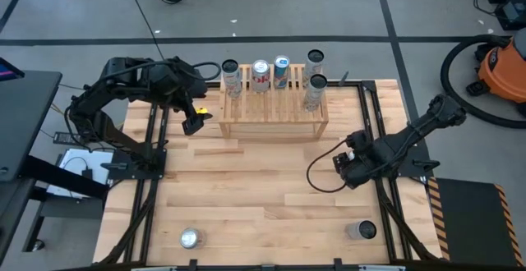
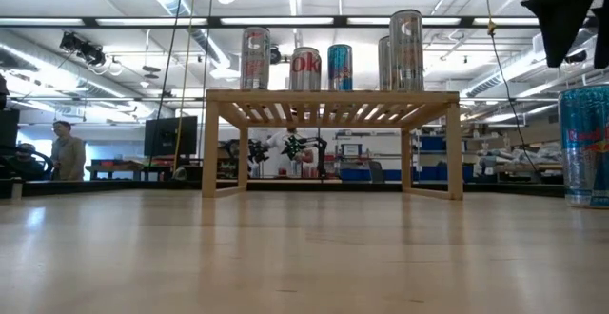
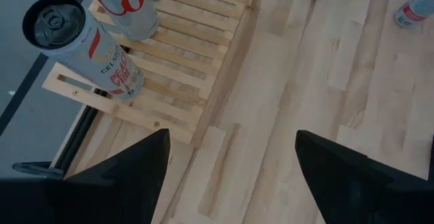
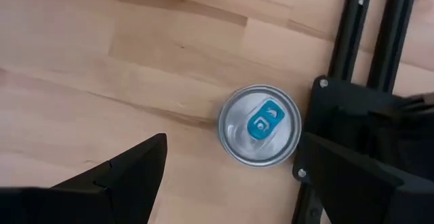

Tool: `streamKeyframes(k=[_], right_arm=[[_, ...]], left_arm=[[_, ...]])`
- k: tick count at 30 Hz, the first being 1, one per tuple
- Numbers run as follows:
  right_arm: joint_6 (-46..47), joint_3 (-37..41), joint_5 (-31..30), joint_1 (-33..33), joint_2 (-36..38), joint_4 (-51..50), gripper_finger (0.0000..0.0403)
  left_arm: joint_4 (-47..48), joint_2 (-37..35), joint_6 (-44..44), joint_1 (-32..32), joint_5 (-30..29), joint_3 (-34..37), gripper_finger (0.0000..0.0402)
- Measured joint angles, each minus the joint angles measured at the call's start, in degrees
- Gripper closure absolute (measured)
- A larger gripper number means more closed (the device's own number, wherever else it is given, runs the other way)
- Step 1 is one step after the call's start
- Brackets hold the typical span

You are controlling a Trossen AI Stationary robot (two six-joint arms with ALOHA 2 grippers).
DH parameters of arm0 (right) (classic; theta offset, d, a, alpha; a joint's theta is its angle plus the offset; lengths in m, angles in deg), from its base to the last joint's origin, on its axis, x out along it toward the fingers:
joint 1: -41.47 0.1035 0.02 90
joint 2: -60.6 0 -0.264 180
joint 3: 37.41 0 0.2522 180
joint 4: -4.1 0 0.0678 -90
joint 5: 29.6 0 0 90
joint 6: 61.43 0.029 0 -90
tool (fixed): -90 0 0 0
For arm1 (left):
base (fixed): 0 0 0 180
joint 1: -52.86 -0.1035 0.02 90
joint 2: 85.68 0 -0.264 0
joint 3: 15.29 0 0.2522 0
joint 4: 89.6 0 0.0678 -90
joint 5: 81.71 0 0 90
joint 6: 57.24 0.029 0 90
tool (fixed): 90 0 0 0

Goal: Place canned beverage on shelf
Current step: Put the blue soda can on the shelf aligned with the other blue soda can

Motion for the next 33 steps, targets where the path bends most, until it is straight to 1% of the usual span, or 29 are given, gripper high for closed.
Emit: streamKeyframes(k=[4,10,15,20,27,33], right_arm=[[3.90,1.69,0.29,0.19,0.00,0.00,0.0057],[9.21,4.83,3.28,0.19,-0.02,0.06,0.0057],[11.25,6.46,1.88,0.17,-0.02,2.00,0.0057],[11.35,8.53,2.60,0.17,-0.02,4.66,0.0057],[13.20,11.82,1.49,-0.20,-0.02,5.19,0.0057],[13.09,13.76,-1.80,-0.29,-0.04,6.45,0.0058]], left_arm=[[0.01,0.00,0.79,0.00,0.00,0.00,0.0081],[0.01,0.00,1.54,0.00,0.00,0.00,0.0081],[0.01,0.00,2.29,0.00,0.00,0.00,0.0081],[0.01,0.00,2.98,0.00,0.00,0.00,0.0081],[0.01,0.00,3.03,-0.01,0.00,0.00,0.0081],[0.01,0.00,3.03,-0.01,0.00,0.00,0.0081]])
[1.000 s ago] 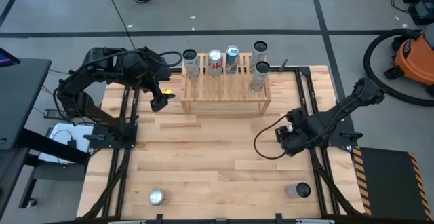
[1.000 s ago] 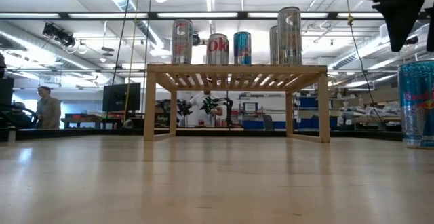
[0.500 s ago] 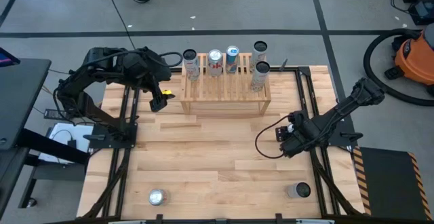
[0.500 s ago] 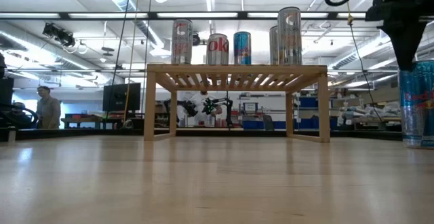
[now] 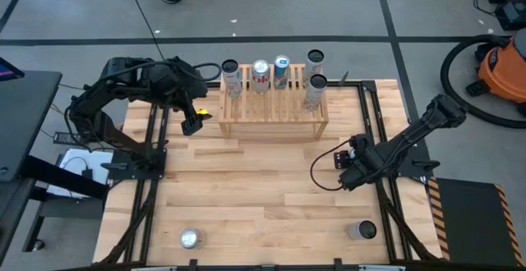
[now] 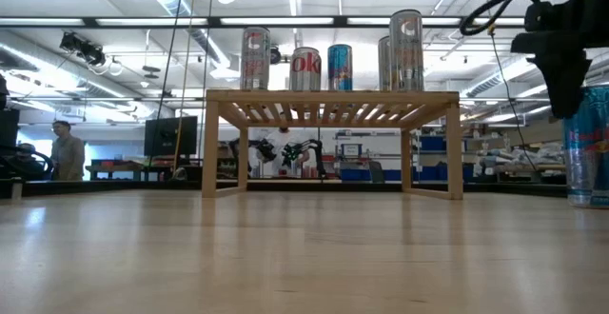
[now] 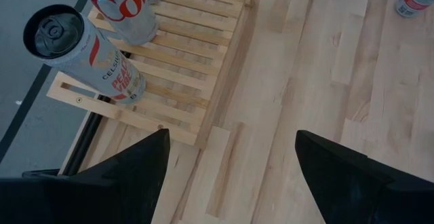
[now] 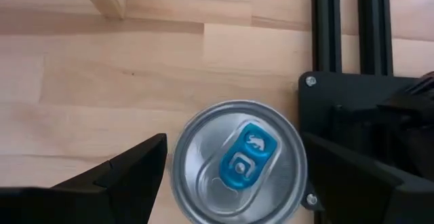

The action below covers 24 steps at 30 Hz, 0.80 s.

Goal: Place canned beverage on shelf
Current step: Put the blue soda can on the shelf aligned with the other blue soda can

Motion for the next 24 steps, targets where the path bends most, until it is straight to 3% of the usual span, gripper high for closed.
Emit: streamKeyframes(k=[5,11,16,24], right_arm=[[-0.84,1.45,0.46,0.00,0.00,2.20,0.0085],[-2.54,1.63,2.89,0.00,0.04,3.16,0.0160],[-5.41,-1.23,4.52,0.05,-0.02,4.02,0.0160],[-11.24,-10.30,0.99,-0.30,-0.42,3.77,0.0161]], left_arm=[[0.00,0.00,0.23,-0.01,0.00,0.00,0.0081],[0.00,0.00,0.85,-0.02,0.01,0.00,0.0081],[0.00,0.00,0.85,-0.02,0.00,0.00,0.0081],[0.00,0.04,0.57,-0.02,0.00,0.00,0.0081]])
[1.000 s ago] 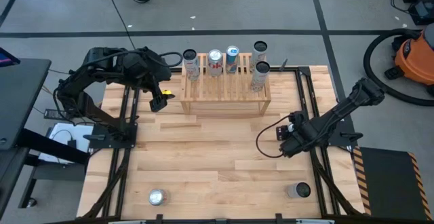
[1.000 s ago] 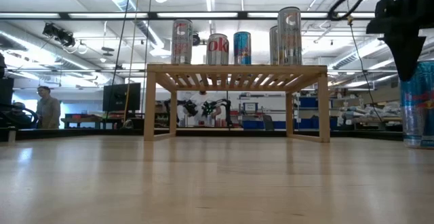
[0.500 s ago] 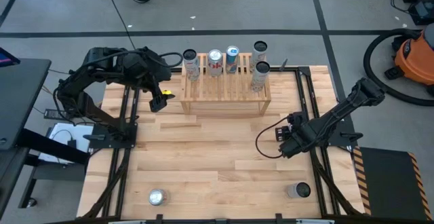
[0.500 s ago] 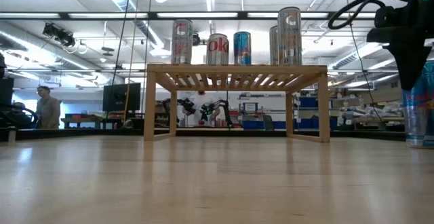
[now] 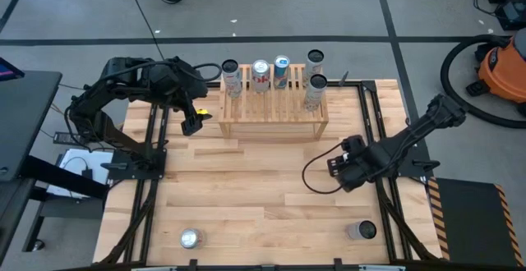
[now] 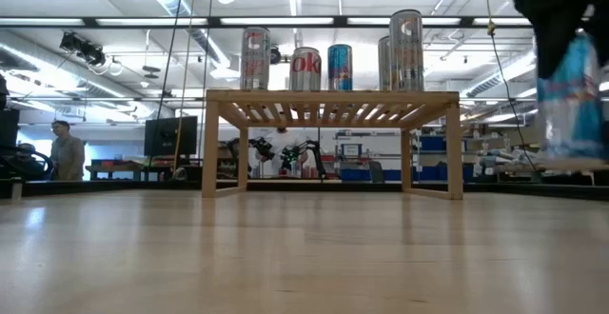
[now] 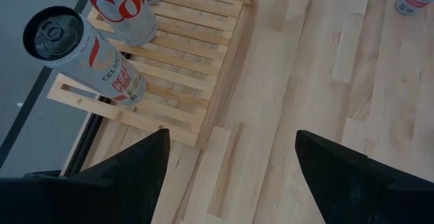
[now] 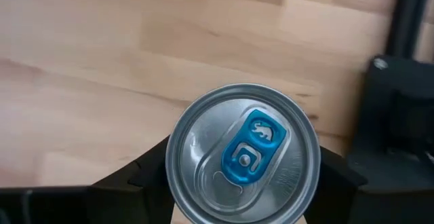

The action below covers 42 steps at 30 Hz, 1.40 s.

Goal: Place canned beverage on shelf
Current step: Put the blue soda can on the shelf aligned with the other blue soda can

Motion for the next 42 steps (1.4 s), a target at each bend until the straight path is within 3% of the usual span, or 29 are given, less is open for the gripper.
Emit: streamKeyframes(k=[8,16,26,33,42], right_arm=[[-15.71,-12.29,-3.63,-5.43,-5.02,0.10,0.0161],[-34.60,-24.54,-4.26,-14.28,-10.98,-0.06,0.0161],[-50.98,-37.05,-4.89,-21.59,-17.12,-0.05,0.0161],[-59.04,-44.13,-6.20,-24.15,-20.04,-0.52,0.0161],[-64.91,-46.09,-9.49,-28.98,-19.77,1.08,0.0161]], left_arm=[[0.00,0.00,-1.64,0.00,0.02,0.00,0.0081],[0.00,0.00,-2.97,0.00,0.02,0.00,0.0081],[0.00,0.00,-4.22,0.00,0.02,0.00,0.0081],[0.00,0.00,-4.26,0.00,0.02,0.00,0.0081],[0.00,0.00,-4.26,0.00,0.01,0.02,0.0081]])
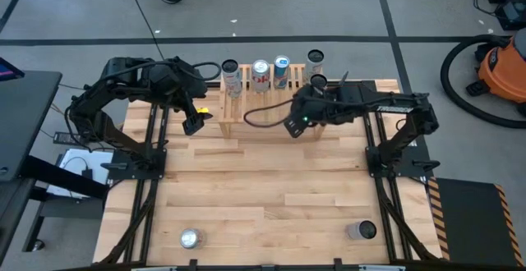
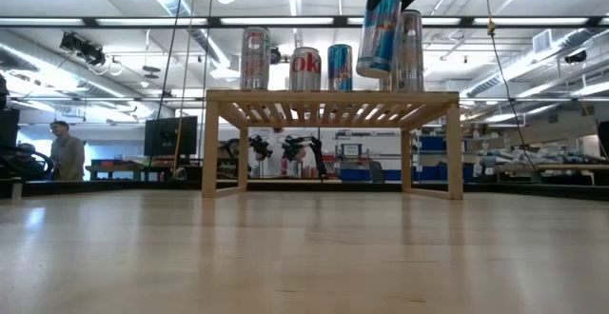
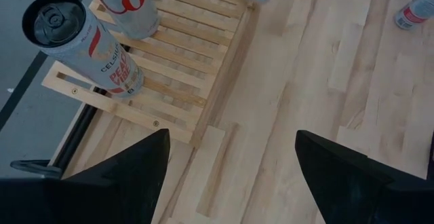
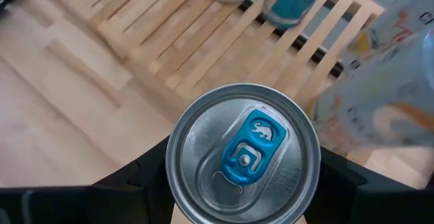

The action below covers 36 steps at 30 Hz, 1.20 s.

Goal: Place canned beverage on shelf
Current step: Put the blue soda can on the shelf aligned with the other blue soda can

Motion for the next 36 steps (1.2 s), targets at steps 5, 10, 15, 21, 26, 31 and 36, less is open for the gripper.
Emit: streamKeyframes(k=[5,10,15,21,26,31,36], right_arm=[[-2.86,0.02,1.19,-2.24,-1.24,1.66,0.0161],[-5.47,0.02,1.39,-3.20,-2.15,3.91,0.0155],[-6.11,0.07,0.91,-4.43,-2.30,4.27,0.0156],[-7.41,0.07,0.89,-4.80,-2.19,6.41,0.0153],[-7.44,0.05,1.67,-4.82,-2.19,6.63,0.0152],[-7.38,0.07,1.76,-5.24,-2.19,6.70,0.0145],[-7.39,0.07,1.78,-6.09,-2.19,6.65,0.0132]], left_arm=[[0.00,0.00,0.00,0.00,0.02,0.00,0.0081],[-0.01,0.00,0.50,0.01,-0.01,0.02,0.0081],[0.00,0.00,0.63,0.00,-0.01,0.02,0.0081],[-0.01,0.00,0.63,0.00,-0.01,0.02,0.0081],[0.00,0.00,0.46,0.00,-0.01,0.02,0.0081],[0.00,0.00,0.42,0.00,-0.01,0.02,0.0081],[-0.01,0.00,0.07,0.00,-0.01,0.02,0.0081]])
